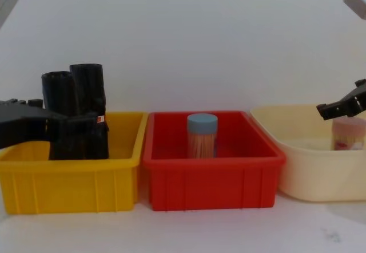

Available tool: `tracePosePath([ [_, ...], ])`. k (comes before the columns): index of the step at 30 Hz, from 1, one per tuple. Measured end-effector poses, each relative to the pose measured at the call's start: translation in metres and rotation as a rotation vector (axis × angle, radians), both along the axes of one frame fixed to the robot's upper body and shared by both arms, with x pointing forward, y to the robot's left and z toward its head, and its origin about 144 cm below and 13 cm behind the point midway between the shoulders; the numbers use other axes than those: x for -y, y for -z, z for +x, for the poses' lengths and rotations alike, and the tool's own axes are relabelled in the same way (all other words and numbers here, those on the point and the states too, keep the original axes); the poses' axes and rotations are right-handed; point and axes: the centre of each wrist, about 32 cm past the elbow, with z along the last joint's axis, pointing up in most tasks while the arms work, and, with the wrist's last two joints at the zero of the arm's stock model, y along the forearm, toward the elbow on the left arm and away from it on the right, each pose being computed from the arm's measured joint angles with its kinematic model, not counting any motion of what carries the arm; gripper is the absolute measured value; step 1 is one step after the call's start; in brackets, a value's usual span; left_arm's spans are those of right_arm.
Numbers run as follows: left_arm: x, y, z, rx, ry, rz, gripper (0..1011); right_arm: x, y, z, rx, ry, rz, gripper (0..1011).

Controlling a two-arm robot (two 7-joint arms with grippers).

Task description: Pick up the garbage bag with the one hand and transfer it to the other hand.

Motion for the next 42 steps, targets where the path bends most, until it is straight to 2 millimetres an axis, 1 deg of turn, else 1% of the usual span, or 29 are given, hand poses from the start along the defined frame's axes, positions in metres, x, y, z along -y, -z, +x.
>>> tracePosePath([
  [16,-0.010,-0.009,0.028,-0.020,-0.034,-0.005,1001,0.000,0.000,0.000,0.000,0.000,0.000,999],
  [32,-0.015,-0.007,0.059,-0.038,-0.029,-0.022,992,0.000,0.000,0.000,0.000,0.000,0.000,1000],
  [34,-0.015,-0.007,0.062,-0.038,-0.028,-0.023,930,0.000,0.000,0.000,0.000,0.000,0.000,1000],
  [35,-0.015,-0.007,0.063,-0.038,-0.026,-0.025,930,0.000,0.000,0.000,0.000,0.000,0.000,1000],
  [36,-0.016,-0.007,0.064,-0.039,-0.025,-0.025,906,0.000,0.000,0.000,0.000,0.000,0.000,1000],
  [38,-0.016,-0.007,0.066,-0.040,-0.024,-0.026,840,0.000,0.000,0.000,0.000,0.000,0.000,999],
  [42,-0.016,-0.006,0.069,-0.041,-0.022,-0.028,739,0.000,0.000,0.000,0.000,0.000,0.000,999],
])
